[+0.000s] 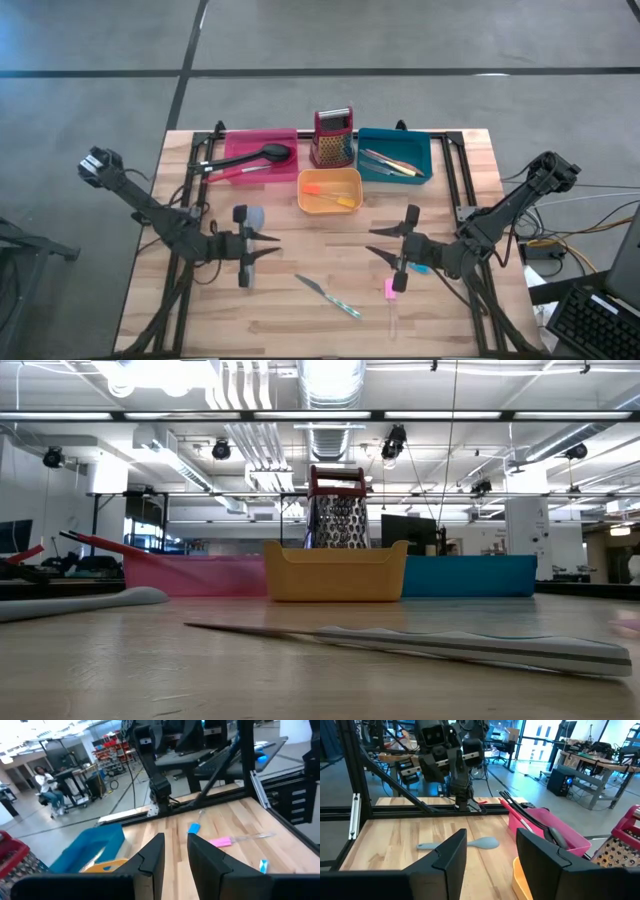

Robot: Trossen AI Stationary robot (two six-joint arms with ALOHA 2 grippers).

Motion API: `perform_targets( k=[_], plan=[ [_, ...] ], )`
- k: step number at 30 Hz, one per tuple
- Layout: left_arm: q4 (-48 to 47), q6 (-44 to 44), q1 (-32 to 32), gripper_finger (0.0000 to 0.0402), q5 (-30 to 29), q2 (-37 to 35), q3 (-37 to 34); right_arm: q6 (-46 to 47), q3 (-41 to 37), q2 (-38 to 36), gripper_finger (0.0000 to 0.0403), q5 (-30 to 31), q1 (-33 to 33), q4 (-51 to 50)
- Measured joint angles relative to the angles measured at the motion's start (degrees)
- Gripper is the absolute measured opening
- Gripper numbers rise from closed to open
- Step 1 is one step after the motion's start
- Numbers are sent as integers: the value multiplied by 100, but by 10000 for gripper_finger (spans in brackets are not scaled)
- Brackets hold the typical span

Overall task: Pick & Place Kitchen Items
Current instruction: Put the light blue serving spoon into the red bin

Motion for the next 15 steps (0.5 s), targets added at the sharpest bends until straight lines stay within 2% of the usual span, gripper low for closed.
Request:
perform_targets(
  k=[15],
  plan=[
    [-110,-56,0,87,11,84,-11,-6,0,0,114,0,0,0]
  ],
)
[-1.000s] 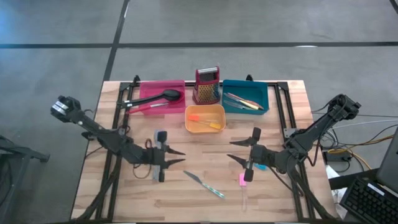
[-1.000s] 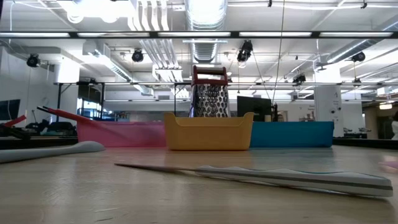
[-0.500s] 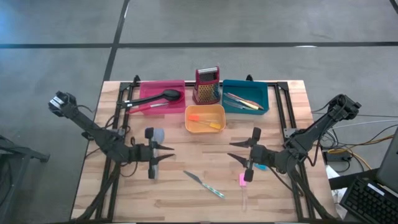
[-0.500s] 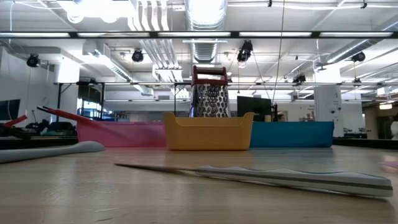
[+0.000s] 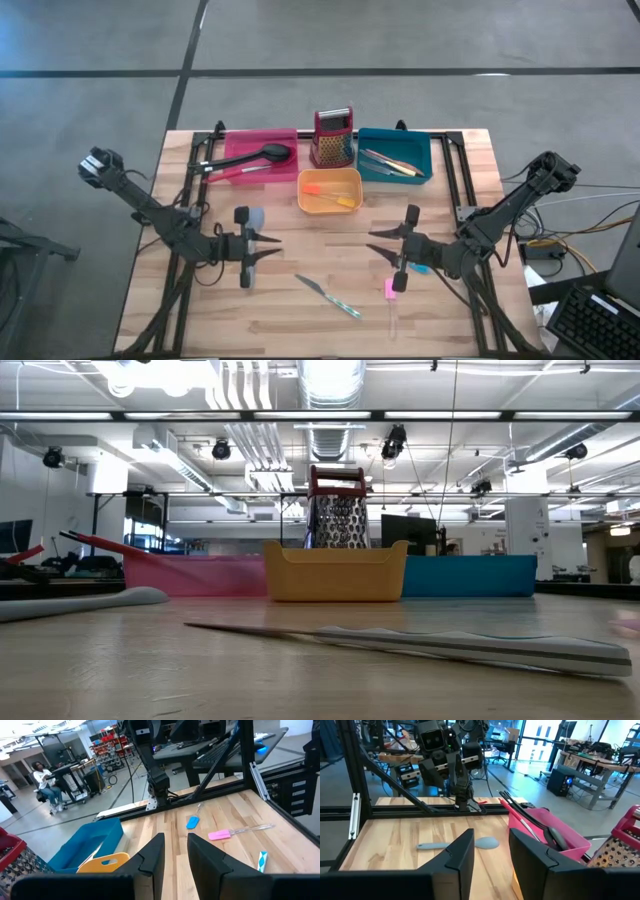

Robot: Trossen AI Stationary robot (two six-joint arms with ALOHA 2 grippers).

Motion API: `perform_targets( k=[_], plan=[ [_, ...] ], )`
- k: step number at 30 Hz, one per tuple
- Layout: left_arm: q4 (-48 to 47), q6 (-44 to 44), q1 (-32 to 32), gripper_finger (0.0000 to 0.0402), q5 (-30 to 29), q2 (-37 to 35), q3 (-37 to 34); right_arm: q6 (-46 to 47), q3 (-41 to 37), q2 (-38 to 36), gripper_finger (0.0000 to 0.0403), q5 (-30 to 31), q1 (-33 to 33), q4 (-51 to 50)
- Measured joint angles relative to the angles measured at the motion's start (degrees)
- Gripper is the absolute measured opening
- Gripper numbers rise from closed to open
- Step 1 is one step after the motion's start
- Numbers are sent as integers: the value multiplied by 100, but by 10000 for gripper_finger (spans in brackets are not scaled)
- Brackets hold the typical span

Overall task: Pick & Place Kitchen Items
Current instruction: Put the light blue serving spoon into the red bin

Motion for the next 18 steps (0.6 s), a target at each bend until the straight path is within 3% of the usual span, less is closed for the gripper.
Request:
perform_targets(
  k=[18],
  plan=[
    [2,-104,0,87,0,5,0,-15,0,0,49,1,0,0]
  ],
)
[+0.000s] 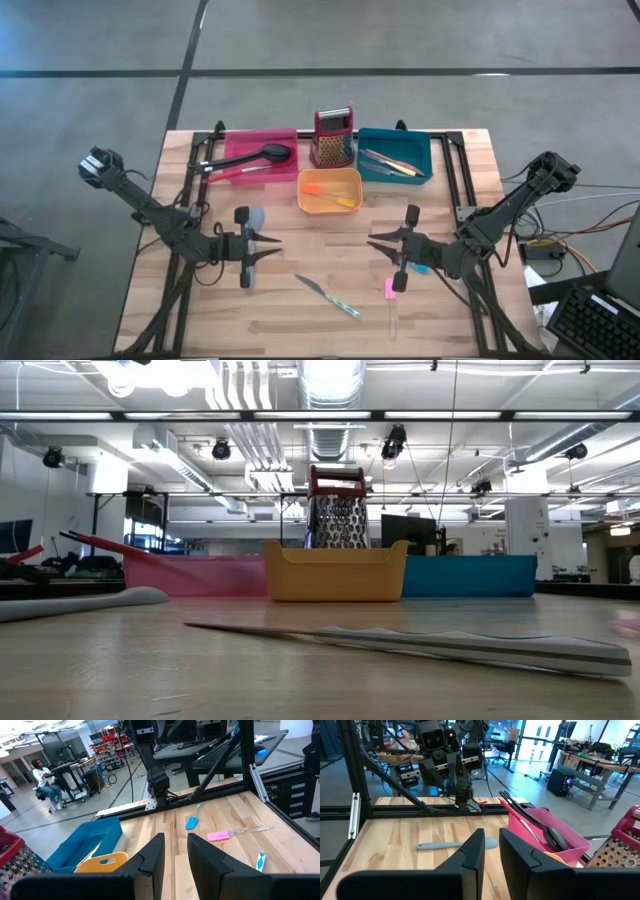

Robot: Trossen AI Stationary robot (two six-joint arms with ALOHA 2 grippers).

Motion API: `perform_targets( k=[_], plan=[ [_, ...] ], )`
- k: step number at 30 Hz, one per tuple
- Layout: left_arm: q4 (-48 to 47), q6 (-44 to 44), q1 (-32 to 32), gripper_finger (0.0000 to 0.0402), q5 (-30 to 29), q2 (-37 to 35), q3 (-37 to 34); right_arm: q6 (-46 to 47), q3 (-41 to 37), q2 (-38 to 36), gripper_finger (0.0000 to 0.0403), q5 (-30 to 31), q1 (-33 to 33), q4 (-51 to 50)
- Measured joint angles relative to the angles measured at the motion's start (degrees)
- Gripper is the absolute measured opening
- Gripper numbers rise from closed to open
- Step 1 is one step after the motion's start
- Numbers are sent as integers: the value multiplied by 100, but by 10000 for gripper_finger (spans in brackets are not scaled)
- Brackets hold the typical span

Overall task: Pick & Place Kitchen Items
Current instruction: Put the light blue serving spoon into the red bin

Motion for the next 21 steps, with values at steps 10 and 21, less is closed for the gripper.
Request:
perform_targets(
  k=[10,21],
  plan=[
    [-4,-100,0,87,0,0,-2,2,0,0,33,1,0,0],
    [0,-149,0,87,-2,0,-2,25,0,0,60,1,0,0]
  ],
)
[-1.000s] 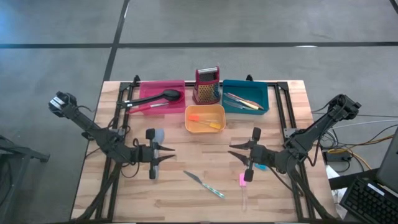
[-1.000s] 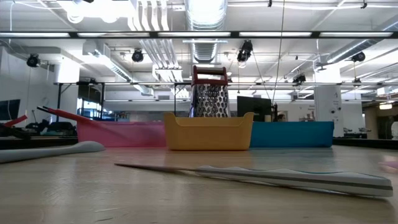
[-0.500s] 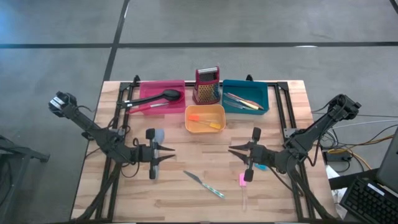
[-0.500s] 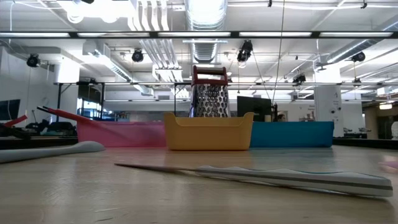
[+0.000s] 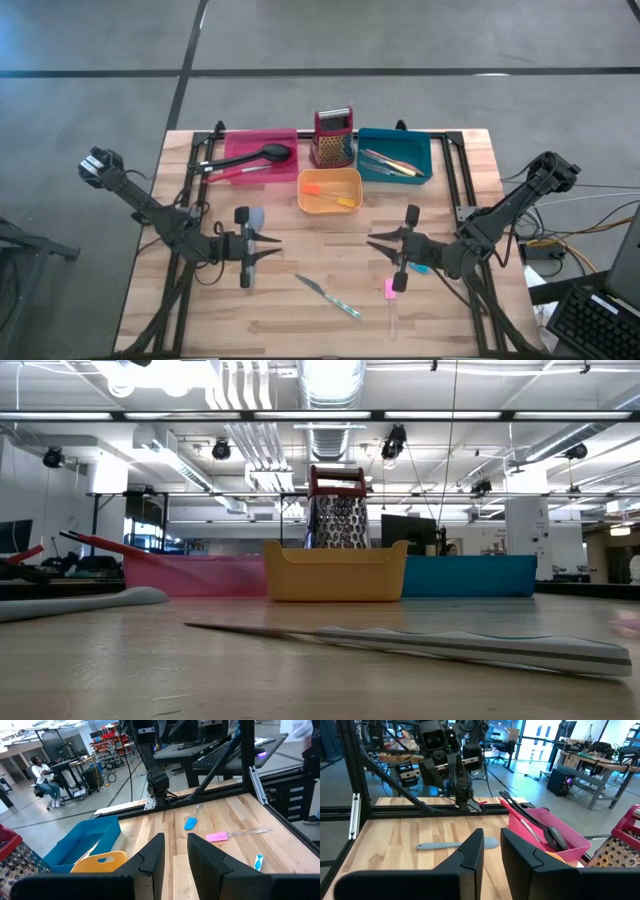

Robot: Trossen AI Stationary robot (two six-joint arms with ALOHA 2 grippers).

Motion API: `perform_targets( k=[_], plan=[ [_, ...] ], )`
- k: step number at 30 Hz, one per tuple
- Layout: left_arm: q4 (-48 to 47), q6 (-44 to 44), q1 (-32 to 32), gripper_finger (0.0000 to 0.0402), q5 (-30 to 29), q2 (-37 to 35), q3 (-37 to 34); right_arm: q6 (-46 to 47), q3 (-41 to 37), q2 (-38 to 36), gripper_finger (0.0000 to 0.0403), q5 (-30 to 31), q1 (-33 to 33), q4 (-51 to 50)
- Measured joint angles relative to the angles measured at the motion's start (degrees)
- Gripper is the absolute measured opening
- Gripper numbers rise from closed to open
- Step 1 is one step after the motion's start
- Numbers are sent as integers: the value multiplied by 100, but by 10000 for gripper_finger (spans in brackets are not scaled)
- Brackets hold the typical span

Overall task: Pick & Place Kitchen Items
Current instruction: Put the light blue serving spoon into the red bin

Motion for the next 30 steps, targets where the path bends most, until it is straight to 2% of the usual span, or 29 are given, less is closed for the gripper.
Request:
perform_targets(
  k=[30],
  plan=[
    [-42,131,4,87,11,0,0,-24,0,2,153,-1,-2,0]
  ],
)
